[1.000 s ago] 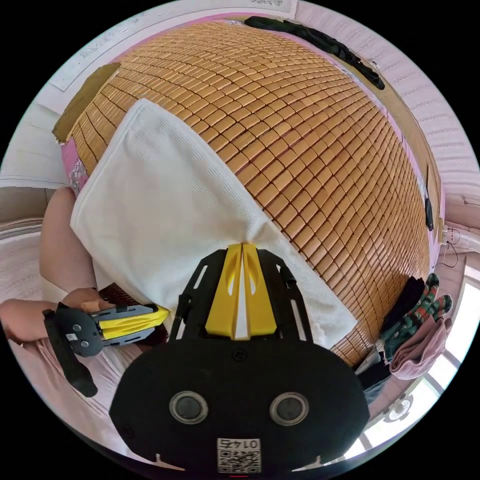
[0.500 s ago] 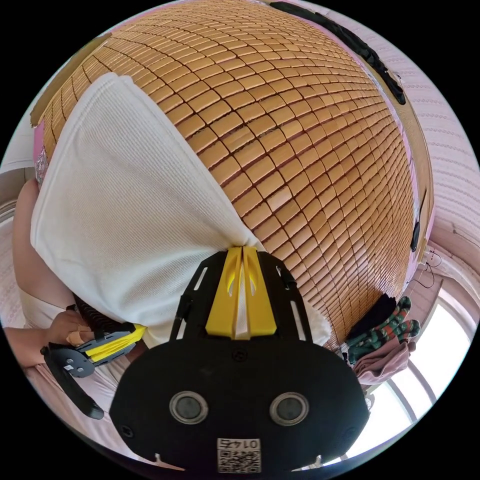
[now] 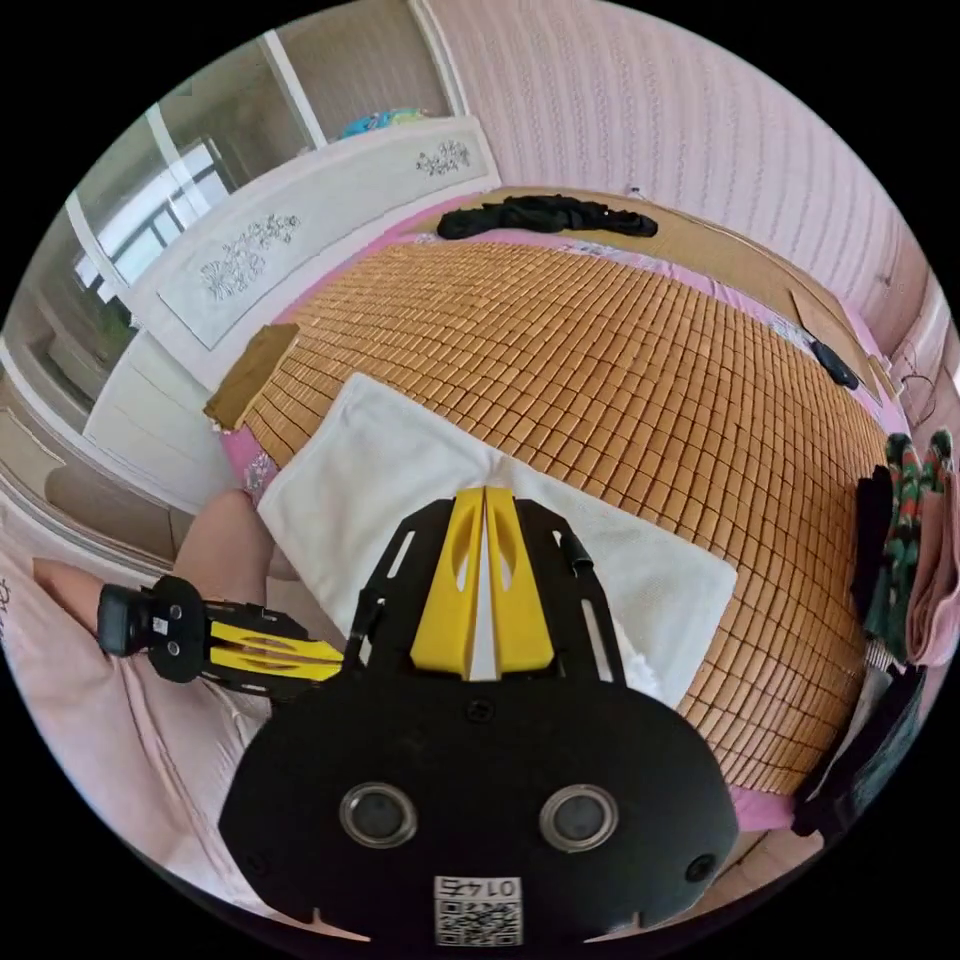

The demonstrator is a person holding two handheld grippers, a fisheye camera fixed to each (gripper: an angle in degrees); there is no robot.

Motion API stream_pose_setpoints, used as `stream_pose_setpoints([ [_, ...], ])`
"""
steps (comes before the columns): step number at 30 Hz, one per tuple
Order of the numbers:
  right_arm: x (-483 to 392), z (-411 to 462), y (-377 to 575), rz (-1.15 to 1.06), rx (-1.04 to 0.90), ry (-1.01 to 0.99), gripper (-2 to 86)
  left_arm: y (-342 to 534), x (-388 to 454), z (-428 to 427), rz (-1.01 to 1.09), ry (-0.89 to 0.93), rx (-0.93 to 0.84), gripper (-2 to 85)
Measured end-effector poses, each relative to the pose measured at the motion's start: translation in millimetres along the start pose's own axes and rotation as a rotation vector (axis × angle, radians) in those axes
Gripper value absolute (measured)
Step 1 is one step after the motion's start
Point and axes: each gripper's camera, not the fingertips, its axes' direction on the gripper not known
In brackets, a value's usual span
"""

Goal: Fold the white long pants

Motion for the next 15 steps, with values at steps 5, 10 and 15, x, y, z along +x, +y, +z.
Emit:
stream_pose_setpoints([
  [5, 80.2, -42.1, 139.9, 0.340, -0.165, 0.222, 19.8, -15.4, 26.4, -4.8, 0.102, 0.059, 0.026, 10.5],
  [10, 133.7, -44.9, 217.5, 0.593, -0.149, -0.082, 21.1, -27.1, 41.2, -11.6, 0.162, 0.081, 0.041, 11.5],
  [15, 165.4, -35.2, 234.0, 0.710, -0.154, -0.184, 13.8, -45.9, 47.7, -18.3, 0.193, 0.059, 0.039, 12.0],
])
